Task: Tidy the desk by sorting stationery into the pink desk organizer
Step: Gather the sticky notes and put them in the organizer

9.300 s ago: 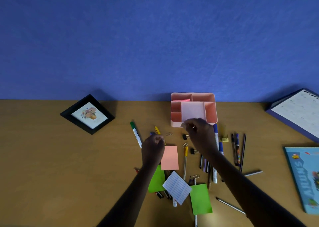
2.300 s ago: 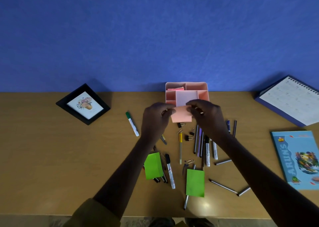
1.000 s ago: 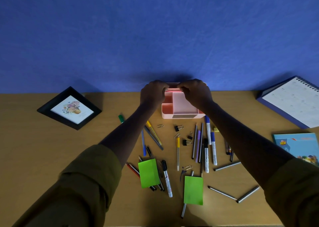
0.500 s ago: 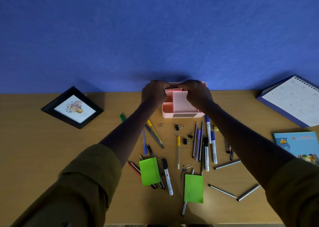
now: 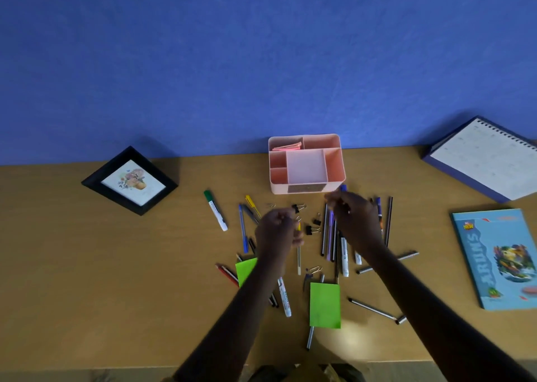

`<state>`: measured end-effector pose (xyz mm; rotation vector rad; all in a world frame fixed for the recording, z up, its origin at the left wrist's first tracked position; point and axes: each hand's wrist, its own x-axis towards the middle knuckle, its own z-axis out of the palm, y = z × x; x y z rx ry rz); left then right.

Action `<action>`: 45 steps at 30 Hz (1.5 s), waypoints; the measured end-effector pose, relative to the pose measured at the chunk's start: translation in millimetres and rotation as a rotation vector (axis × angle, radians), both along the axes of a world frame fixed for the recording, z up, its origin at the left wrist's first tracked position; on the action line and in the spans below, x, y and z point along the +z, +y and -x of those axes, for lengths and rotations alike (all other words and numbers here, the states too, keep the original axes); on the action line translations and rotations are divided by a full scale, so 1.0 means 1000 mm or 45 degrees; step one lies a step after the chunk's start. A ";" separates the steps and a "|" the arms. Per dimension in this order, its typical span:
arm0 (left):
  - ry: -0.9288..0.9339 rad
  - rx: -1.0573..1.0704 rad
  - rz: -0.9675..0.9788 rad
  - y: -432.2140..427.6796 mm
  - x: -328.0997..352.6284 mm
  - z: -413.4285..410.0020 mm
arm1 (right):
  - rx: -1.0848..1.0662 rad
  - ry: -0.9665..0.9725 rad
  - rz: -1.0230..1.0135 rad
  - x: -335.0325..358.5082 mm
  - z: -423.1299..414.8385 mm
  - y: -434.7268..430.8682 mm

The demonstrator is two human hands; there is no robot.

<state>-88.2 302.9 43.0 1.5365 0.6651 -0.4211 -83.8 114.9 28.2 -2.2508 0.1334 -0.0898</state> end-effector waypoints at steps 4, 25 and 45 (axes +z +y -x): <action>0.242 -0.007 0.052 -0.009 -0.025 0.067 | -0.100 0.116 -0.061 -0.021 0.064 -0.007; 0.261 -0.289 -0.474 -0.042 -0.063 0.138 | -0.174 0.802 0.035 -0.076 0.190 0.002; 0.143 -0.264 -0.215 -0.024 -0.055 0.126 | -0.279 0.805 -0.398 -0.061 0.165 -0.009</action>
